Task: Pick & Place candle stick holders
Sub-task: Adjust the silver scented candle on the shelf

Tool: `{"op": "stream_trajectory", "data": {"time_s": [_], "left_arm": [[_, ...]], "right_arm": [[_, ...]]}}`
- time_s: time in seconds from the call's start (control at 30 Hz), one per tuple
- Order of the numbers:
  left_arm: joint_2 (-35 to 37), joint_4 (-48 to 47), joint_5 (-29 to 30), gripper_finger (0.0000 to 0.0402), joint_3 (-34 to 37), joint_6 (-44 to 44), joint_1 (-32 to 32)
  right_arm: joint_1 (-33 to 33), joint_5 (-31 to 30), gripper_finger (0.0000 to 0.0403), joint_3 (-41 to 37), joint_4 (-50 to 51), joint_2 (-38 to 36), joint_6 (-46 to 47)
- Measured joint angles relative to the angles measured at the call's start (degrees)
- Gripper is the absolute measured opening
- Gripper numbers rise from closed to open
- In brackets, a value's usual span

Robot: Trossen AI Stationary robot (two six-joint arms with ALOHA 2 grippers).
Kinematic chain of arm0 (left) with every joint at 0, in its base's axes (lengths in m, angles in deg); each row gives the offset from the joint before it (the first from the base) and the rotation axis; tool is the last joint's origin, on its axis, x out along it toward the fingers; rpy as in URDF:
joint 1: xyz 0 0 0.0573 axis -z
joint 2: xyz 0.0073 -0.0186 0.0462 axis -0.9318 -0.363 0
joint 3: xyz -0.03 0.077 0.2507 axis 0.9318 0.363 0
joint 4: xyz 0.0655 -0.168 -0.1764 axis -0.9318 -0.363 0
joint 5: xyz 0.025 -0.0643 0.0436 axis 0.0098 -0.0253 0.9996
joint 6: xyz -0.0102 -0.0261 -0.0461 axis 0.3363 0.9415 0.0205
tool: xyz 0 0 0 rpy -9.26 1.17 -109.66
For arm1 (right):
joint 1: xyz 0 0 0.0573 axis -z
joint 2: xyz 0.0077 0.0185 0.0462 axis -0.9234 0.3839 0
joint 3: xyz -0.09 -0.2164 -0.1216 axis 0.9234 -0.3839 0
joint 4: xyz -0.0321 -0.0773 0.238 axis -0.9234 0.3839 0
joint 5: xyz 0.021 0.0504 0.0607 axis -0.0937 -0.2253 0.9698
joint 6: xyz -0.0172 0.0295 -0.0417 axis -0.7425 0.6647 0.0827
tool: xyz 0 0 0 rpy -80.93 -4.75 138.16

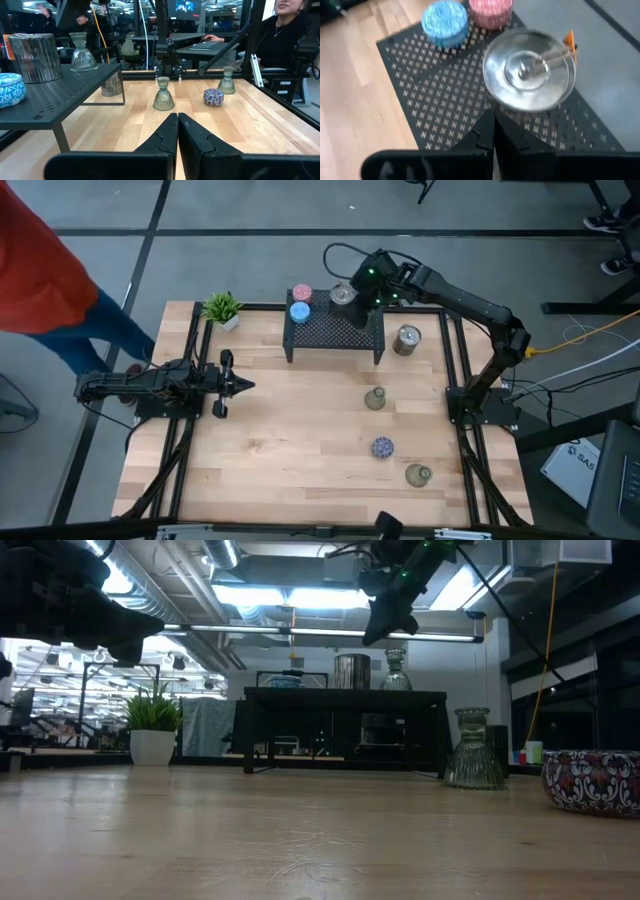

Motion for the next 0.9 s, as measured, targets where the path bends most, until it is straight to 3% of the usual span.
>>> {"op": "stream_trajectory", "data": {"time_s": [0.9], "left_arm": [[-0.01, 0.0, -0.01, 0.0008, 0.0, -0.01, -0.01]], "right_arm": [[-0.48, -5.41, 0.0008, 0.0, 1.58, 4.37, -0.02]]}}
